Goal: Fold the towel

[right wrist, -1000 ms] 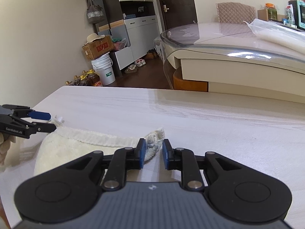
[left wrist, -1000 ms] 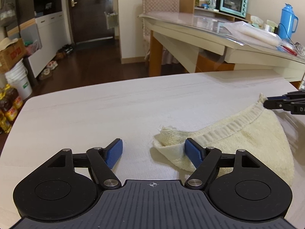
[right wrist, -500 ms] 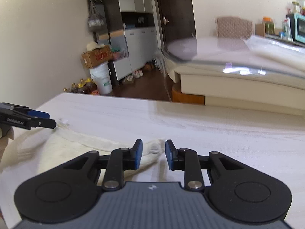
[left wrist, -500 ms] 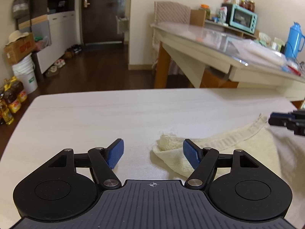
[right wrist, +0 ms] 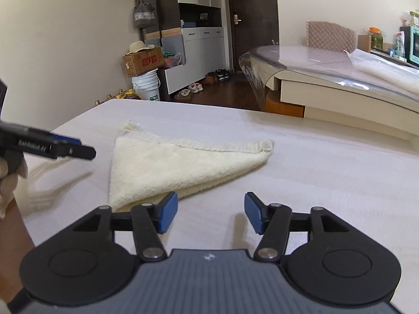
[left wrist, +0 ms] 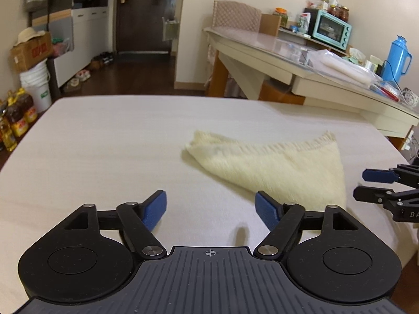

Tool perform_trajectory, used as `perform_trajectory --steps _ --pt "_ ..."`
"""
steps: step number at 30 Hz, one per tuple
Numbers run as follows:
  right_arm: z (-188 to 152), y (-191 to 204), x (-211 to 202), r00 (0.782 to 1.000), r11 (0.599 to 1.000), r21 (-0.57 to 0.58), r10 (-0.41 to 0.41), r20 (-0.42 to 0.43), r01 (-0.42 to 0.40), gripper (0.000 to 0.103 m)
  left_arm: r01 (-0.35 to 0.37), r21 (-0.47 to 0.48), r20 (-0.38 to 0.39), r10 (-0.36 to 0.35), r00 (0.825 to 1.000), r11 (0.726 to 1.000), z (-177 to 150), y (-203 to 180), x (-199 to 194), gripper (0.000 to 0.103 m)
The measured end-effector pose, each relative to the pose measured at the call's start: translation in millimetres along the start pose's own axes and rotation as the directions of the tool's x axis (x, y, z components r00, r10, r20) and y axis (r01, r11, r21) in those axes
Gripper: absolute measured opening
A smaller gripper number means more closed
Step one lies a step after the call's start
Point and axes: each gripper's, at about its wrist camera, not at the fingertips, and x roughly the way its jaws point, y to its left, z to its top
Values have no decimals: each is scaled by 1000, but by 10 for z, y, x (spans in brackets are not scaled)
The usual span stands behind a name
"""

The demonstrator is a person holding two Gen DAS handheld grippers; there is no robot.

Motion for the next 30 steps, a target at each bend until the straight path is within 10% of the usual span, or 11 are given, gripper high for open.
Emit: perform_trajectory --steps 30 --pt "-76 -19 56 999 1000 4 6 37 -7 75 -53 1 -1 53 999 999 -151 -154 -9 92"
